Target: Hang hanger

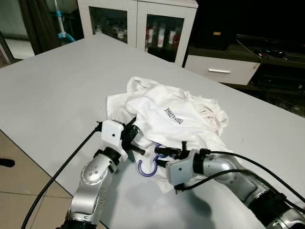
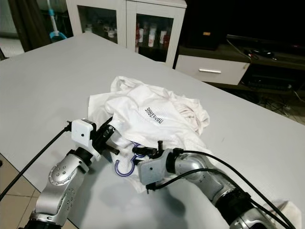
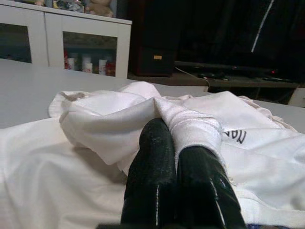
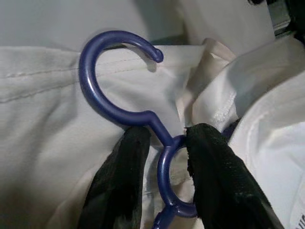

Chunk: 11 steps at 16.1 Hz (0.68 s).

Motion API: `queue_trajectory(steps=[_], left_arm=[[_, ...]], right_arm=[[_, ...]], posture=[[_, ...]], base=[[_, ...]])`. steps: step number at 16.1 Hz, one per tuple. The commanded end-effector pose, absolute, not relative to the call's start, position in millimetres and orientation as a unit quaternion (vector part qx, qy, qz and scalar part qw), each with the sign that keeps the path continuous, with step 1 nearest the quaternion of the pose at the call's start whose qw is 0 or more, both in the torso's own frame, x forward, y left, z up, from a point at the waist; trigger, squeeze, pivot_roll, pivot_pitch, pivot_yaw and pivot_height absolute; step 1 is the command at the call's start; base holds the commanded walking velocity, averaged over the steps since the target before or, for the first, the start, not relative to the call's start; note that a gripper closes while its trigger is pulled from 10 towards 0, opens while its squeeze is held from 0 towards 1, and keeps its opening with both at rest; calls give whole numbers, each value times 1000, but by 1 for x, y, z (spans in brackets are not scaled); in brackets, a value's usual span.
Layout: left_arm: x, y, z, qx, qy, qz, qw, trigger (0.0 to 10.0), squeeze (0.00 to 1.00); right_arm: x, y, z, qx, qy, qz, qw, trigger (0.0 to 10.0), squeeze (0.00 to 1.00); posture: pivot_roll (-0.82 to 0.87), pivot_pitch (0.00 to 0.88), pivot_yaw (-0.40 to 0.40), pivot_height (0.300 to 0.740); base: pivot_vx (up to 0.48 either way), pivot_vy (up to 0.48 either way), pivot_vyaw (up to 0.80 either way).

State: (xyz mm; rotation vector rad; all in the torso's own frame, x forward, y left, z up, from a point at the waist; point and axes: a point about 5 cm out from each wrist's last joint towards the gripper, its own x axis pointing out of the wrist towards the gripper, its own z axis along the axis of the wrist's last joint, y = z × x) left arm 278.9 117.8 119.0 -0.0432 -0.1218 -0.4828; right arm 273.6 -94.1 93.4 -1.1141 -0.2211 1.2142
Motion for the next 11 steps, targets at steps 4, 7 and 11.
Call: queue_trajectory(steps=[4,7,11], left_arm=[[276,108,122,-23,-64,-252,965,0,0],[273,104,121,-29,-62,-259,963,0,0],[272,102,121,-25,-60,-267,962,0,0]], right_arm=[[276,-88,79,-522,-83,554,643,10000,0],[289,-80,82,-547,-97,507,659,10000,0],[285,-83,66,-524,-46,528,667,0,0]], posture=[[100,58,-74,740],[91,58,-68,740],[103,62,-71,740]], base=[[0,0,0],[0,0,0],[0,0,0]])
